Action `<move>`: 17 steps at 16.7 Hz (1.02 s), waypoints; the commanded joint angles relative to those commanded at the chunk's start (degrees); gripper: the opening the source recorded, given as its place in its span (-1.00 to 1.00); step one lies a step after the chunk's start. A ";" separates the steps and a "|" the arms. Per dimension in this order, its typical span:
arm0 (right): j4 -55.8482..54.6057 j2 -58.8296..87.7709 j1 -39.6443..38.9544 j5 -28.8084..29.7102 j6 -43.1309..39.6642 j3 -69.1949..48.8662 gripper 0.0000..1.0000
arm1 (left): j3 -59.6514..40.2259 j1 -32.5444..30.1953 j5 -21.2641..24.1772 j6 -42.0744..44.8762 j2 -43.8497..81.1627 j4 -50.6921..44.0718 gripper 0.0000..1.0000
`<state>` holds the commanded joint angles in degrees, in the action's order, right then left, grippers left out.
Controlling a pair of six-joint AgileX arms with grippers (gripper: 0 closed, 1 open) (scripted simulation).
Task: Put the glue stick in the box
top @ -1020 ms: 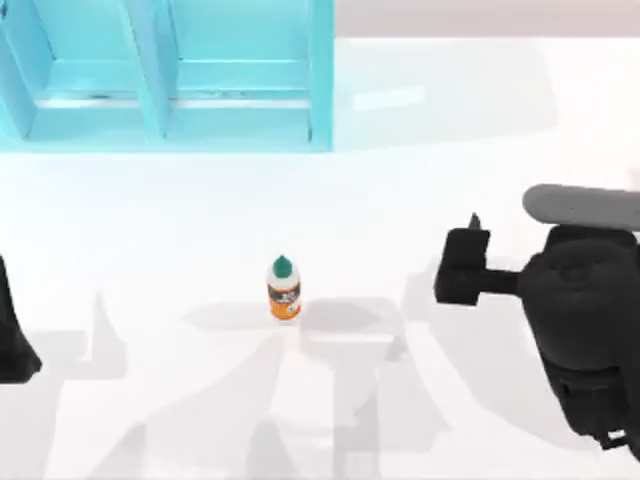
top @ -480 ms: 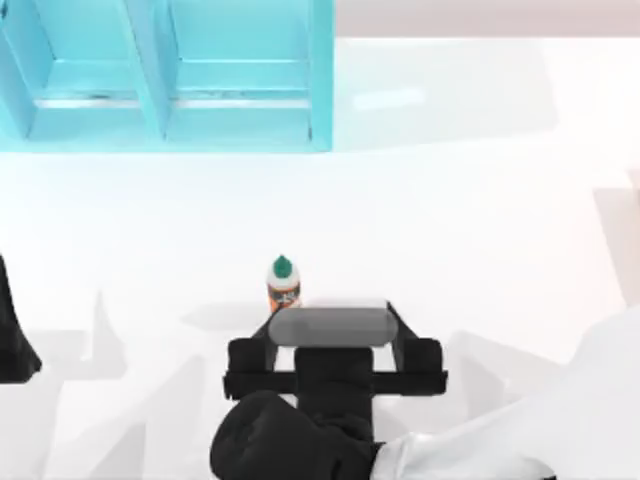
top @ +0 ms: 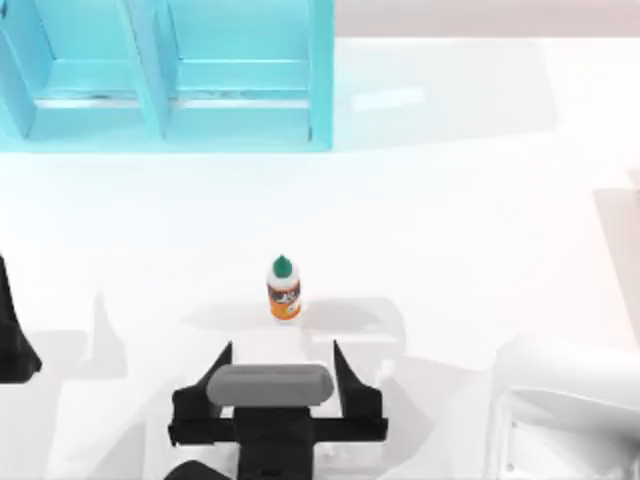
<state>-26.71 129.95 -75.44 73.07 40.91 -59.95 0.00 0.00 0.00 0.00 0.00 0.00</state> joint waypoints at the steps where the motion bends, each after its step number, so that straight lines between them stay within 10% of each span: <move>1: 0.00 0.00 0.00 0.00 0.00 0.00 1.00 | 0.00 0.00 0.00 0.00 0.00 0.00 1.00; 17: -20.33 9.59 13.29 -10.96 -19.08 -7.04 1.00 | 0.00 0.00 0.00 0.00 0.00 0.00 1.00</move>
<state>-47.04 139.54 -62.15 62.11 21.83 -66.99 0.00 0.00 0.00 0.00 0.00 0.00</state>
